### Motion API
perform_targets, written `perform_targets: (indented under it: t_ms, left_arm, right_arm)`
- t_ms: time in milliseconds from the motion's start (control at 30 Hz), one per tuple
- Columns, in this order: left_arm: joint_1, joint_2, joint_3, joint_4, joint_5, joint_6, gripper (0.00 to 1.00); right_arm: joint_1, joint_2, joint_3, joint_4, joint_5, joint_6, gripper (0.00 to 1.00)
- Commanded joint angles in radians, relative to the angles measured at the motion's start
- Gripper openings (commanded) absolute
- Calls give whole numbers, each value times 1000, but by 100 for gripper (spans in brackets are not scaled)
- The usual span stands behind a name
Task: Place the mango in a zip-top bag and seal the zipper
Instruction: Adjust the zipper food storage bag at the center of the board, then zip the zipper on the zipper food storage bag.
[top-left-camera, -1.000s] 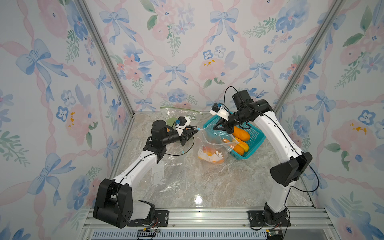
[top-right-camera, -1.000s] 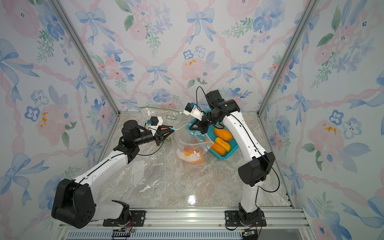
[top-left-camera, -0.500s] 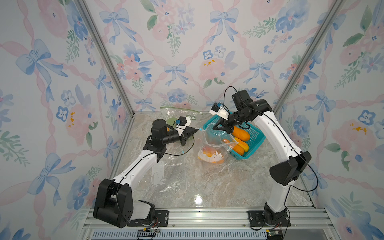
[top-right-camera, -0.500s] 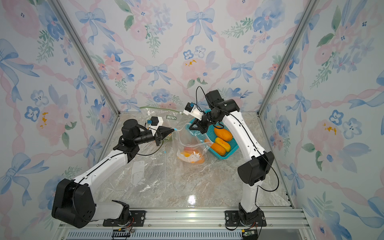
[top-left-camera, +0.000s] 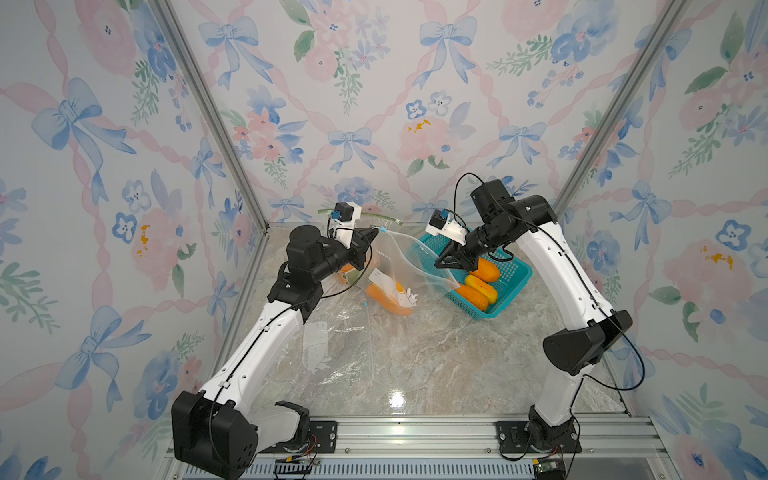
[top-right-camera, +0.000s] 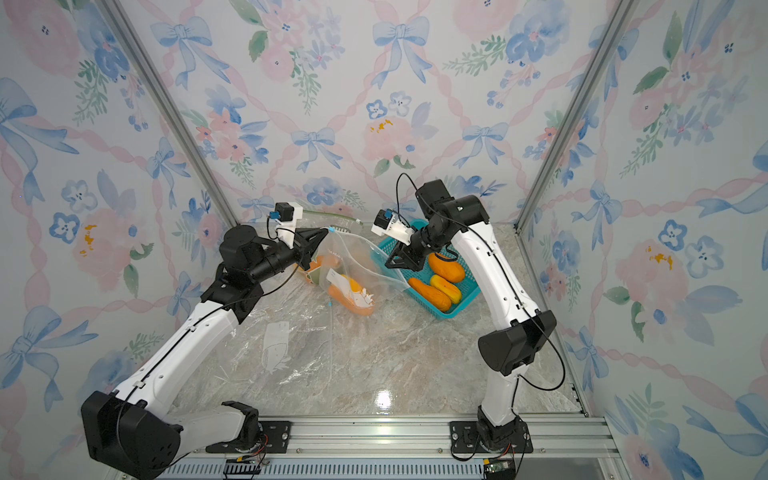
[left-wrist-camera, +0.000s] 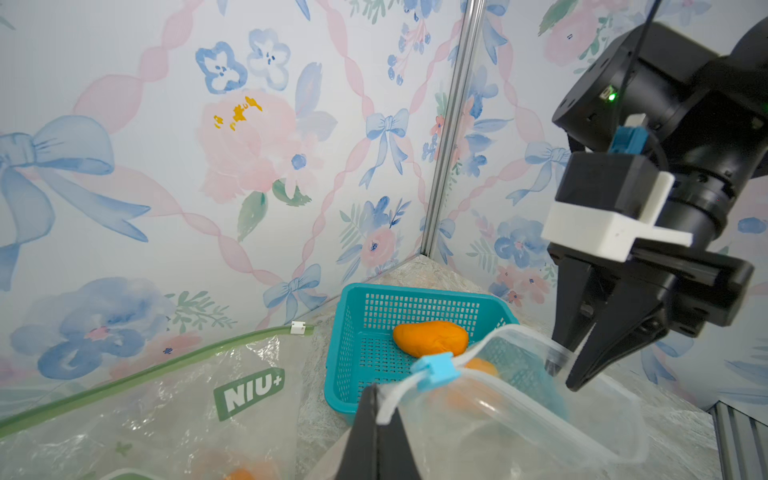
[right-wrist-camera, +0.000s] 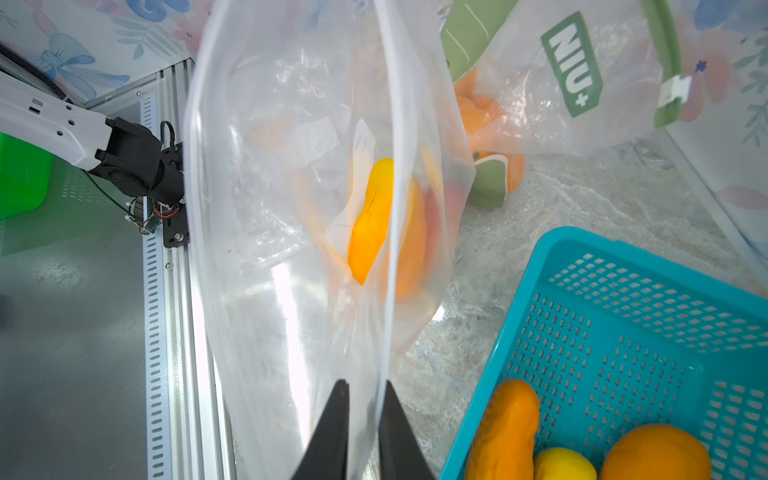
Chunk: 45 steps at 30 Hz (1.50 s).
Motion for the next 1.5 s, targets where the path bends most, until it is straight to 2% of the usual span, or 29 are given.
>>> perform_targets:
  t_ms: [0, 200, 367, 433, 600, 767, 933, 1067, 1267, 1467]
  left_arm:
    - [-3, -11, -5, -44, -47, -65, 0]
    - [-1, 25, -6, -48, -117, -69, 0]
    - [0, 49, 14, -48, -122, -77, 0]
    - [1, 54, 17, -47, -117, -83, 0]
    - [1, 54, 17, -48, -111, -74, 0]
    - [0, 50, 16, -48, -98, -70, 0]
    - [0, 48, 14, -47, -72, -64, 0]
    - [0, 43, 10, -46, -46, -64, 0]
    - [1, 39, 3, -48, -37, -63, 0]
    - [0, 45, 2, -48, -33, -62, 0]
  right_arm:
    - [-10, -51, -56, 15, 22, 1, 19]
    - [-10, -15, -43, 52, 74, 52, 19]
    - [-13, -9, -43, 54, 133, 63, 6]
    - [-13, -9, -32, 62, 142, 75, 6]
    - [11, -18, 37, 122, 144, 127, 13]
    - [77, -35, 49, 346, 129, 275, 15]
    - [162, -15, 40, 548, 125, 347, 18]
    - [190, 26, 54, 687, 103, 415, 18]
    - [219, 104, 125, 723, 75, 453, 20]
    - [247, 161, 176, 683, 73, 431, 20]
